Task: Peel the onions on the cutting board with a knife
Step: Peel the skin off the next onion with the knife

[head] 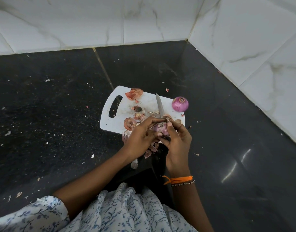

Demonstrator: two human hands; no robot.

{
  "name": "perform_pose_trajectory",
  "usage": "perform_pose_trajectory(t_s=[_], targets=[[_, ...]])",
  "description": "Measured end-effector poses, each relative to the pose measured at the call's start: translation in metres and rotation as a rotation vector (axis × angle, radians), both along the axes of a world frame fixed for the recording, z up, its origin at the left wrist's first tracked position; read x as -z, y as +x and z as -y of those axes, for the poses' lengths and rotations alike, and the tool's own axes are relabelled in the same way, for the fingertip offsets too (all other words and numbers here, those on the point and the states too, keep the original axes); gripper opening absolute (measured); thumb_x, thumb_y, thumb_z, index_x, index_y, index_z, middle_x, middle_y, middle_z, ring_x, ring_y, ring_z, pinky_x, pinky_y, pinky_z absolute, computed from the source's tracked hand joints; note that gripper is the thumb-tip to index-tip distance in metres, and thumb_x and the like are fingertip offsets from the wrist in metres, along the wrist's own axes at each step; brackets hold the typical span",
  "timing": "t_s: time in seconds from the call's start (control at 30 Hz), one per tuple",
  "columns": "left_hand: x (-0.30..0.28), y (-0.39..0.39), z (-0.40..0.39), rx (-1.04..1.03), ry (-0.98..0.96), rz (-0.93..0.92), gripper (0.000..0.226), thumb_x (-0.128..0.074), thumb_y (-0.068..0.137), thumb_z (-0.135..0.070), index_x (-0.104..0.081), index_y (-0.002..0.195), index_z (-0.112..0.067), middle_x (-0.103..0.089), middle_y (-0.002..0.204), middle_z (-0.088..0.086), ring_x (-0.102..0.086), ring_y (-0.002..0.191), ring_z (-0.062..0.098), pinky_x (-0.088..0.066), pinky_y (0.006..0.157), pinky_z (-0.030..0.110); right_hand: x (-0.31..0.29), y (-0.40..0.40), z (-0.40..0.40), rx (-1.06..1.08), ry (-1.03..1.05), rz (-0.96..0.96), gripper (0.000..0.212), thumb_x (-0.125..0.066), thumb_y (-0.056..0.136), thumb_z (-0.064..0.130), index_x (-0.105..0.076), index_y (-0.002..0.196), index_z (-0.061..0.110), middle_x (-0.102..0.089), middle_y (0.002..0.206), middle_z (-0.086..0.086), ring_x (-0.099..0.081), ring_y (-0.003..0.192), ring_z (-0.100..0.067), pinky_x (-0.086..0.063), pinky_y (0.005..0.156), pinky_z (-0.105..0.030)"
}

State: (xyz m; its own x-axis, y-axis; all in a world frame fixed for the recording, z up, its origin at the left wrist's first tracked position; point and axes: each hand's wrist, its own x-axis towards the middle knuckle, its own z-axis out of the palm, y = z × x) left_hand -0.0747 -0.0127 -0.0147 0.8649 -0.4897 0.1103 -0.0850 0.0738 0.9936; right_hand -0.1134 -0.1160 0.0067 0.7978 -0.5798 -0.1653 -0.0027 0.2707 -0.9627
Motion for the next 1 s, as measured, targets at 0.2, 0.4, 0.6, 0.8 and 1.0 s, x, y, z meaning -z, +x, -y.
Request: perform_pose_trajectory(t_s=[0.2,0.4,0.6,0.8,1.0], targets=[[0.0004,-0.001,-0.0008,0.013,0.019,0.014,0.039,-0.054,0.09,0.002,-0.053,0.115,-0.027,-0.06,0.125,0.002,-0.058,0.115,0.016,-0.053,0.09,0.038,0.0033,0.0052,0.0004,0.053,-0.002,-0.056,0.022,-0.06,0.091,0.008,-0.066,0.07,0.012,-0.068,0.065,0.001,-0.067,0.065,-0.014,-0.058,0.06,-0.038],[0.0043,0.0003,-0.0031,0.049,-0.037,-0.092,0.037,-0.051,0.09,0.007,-0.054,0.114,-0.021,-0.059,0.127,0.003,-0.062,0.111,0.015,-0.057,0.082,0.035,0.0071,0.0054,0.0015,0.044,0.012,-0.073,0.028,-0.057,0.094,0.015,-0.064,0.068,0.009,-0.068,0.064,-0.003,-0.068,0.063,-0.018,-0.058,0.055,-0.035],[0.0059,0.0037,-0.0016,0.022,-0.084,-0.149,0.037,-0.054,0.089,0.005,-0.056,0.108,-0.027,-0.062,0.12,-0.007,-0.061,0.111,0.014,-0.055,0.081,0.026,0.0084,0.0016,0.0019,-0.024,-0.001,-0.073,0.024,-0.045,0.1,0.019,-0.065,0.093,0.007,-0.069,0.09,-0.008,-0.07,0.078,-0.014,-0.059,0.064,-0.031],[0.006,0.0026,-0.0033,0.056,-0.106,-0.152,0.036,-0.051,0.09,0.006,-0.056,0.109,-0.025,-0.063,0.12,-0.007,-0.068,0.096,0.015,-0.056,0.073,0.026,0.0022,0.0001,-0.0005,-0.039,-0.052,-0.084,0.007,-0.068,0.085,0.009,-0.065,0.088,0.004,-0.068,0.086,-0.011,-0.069,0.075,-0.018,-0.059,0.064,-0.035],[0.0047,0.001,-0.0023,0.097,-0.139,-0.177,0.034,-0.05,0.09,0.009,-0.054,0.112,-0.016,-0.06,0.125,-0.004,-0.066,0.103,0.016,-0.058,0.074,0.028,0.0046,0.0014,0.0077,0.015,0.027,-0.083,0.02,-0.061,0.091,0.009,-0.064,0.071,0.007,-0.069,0.068,-0.004,-0.069,0.069,-0.019,-0.059,0.058,-0.035]])
